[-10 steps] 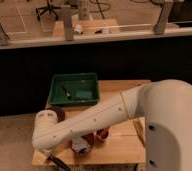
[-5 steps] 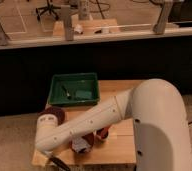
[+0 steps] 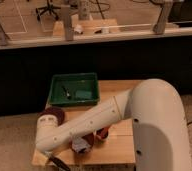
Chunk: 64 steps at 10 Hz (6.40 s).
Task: Place brush in tray
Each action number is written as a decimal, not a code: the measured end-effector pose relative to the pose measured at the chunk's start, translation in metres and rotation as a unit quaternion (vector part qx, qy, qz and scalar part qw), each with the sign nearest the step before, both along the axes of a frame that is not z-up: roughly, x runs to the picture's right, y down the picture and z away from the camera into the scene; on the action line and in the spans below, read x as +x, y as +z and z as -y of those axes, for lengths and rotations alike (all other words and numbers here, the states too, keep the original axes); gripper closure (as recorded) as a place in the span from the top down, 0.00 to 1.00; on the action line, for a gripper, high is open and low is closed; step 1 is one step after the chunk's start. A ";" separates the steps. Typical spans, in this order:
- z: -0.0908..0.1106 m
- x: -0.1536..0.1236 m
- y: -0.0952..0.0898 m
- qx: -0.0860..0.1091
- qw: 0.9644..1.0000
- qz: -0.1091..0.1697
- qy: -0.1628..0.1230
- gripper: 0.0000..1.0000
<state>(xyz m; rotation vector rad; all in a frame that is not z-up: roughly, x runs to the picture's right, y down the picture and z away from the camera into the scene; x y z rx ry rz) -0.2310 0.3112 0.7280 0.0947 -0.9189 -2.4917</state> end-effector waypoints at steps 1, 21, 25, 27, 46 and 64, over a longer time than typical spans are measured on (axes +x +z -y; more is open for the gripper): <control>0.000 0.000 0.000 0.000 1.000 0.000 0.000 0.80; -0.017 -0.002 0.028 -0.028 0.998 -0.038 -0.037 0.14; -0.014 0.001 0.021 -0.026 0.999 -0.031 -0.034 0.11; 0.000 0.001 0.003 -0.010 0.999 -0.016 -0.032 0.11; 0.178 0.112 0.028 -0.129 0.967 0.143 0.168 0.11; 0.289 0.105 0.094 -0.211 0.928 0.027 0.307 0.11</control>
